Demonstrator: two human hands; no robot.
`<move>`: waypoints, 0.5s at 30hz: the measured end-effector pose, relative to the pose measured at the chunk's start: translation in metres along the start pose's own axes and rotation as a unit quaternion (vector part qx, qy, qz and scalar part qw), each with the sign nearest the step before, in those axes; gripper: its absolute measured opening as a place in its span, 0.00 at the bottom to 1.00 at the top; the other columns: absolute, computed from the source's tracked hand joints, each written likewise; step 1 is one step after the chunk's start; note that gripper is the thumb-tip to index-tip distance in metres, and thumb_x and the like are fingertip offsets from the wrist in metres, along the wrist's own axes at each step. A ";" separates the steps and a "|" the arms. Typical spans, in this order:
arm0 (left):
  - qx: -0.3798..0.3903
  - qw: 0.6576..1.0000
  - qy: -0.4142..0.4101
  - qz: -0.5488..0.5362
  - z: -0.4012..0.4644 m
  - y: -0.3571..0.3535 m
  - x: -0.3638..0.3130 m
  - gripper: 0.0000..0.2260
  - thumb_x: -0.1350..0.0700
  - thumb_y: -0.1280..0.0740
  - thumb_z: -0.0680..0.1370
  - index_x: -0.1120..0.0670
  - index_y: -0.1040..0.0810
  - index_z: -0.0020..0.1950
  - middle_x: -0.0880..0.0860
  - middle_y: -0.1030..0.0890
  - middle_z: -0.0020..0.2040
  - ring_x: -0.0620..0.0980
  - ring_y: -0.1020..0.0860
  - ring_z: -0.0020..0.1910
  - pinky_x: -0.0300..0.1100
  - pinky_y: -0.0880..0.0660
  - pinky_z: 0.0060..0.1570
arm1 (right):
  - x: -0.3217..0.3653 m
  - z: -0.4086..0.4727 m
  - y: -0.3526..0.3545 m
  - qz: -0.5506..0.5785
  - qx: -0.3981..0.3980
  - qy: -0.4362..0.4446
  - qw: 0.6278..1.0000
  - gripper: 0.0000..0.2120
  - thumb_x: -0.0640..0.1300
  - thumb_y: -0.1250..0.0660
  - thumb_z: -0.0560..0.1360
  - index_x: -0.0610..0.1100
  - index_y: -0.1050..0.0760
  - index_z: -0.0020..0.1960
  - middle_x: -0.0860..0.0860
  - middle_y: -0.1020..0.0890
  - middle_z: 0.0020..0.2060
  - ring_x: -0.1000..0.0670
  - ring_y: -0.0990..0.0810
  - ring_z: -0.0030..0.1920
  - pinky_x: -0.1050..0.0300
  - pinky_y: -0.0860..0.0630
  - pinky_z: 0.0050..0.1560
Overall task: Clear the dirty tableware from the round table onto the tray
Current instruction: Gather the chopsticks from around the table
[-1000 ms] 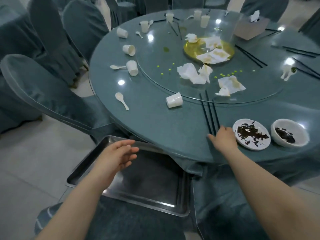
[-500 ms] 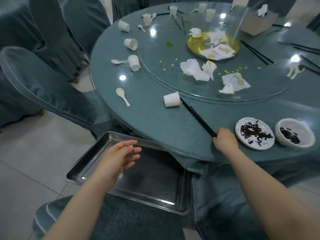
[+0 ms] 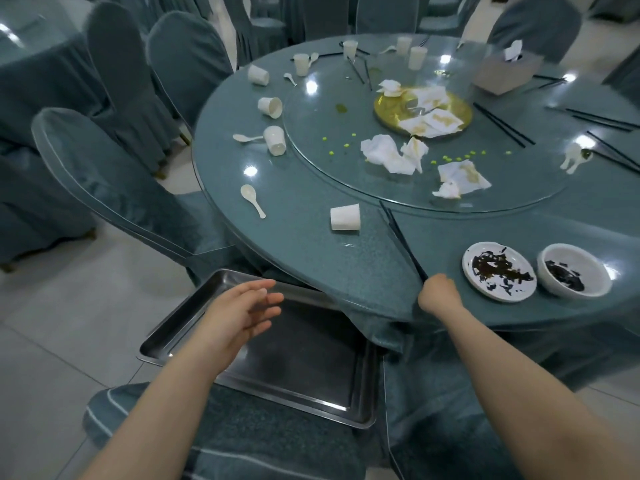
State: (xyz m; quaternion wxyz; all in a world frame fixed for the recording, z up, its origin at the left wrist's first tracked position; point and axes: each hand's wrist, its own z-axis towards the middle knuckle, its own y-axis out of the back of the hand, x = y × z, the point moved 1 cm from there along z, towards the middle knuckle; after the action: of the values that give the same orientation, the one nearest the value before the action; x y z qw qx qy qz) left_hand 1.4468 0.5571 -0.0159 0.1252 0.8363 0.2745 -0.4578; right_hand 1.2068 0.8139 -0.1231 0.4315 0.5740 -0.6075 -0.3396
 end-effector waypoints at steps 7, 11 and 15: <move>0.024 1.000 0.009 0.003 0.003 -0.024 0.006 0.10 0.58 0.41 0.81 0.52 0.21 0.58 0.53 0.15 0.49 0.50 0.18 0.47 0.43 0.25 0.44 | -0.016 -0.019 0.004 0.212 0.009 0.042 0.976 0.04 0.39 0.44 0.79 0.39 0.38 0.51 0.38 0.25 0.52 0.41 0.28 0.47 0.55 0.36 0.44; 0.041 0.999 0.006 -0.004 0.003 -0.042 0.005 0.10 0.58 0.41 0.81 0.52 0.21 0.57 0.52 0.15 0.48 0.50 0.18 0.47 0.43 0.25 0.45 | -0.025 -0.042 0.019 0.227 0.028 0.117 0.966 0.05 0.43 0.44 0.79 0.41 0.36 0.51 0.45 0.27 0.48 0.45 0.29 0.47 0.55 0.37 0.45; 0.059 0.998 -0.001 -0.020 0.001 -0.060 0.005 0.09 0.59 0.39 0.80 0.53 0.21 0.57 0.51 0.14 0.45 0.48 0.18 0.44 0.42 0.25 0.44 | -0.029 -0.078 0.039 0.237 0.035 0.173 0.955 0.05 0.43 0.44 0.79 0.42 0.35 0.50 0.46 0.25 0.45 0.46 0.27 0.46 0.54 0.36 0.43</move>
State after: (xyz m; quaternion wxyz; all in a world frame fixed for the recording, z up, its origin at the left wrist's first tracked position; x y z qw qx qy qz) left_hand 1.4141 0.6074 -0.0178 0.0664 0.8360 0.2636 -0.4766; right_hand 1.2611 0.8528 -0.0608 0.5775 0.4786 -0.6535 -0.1016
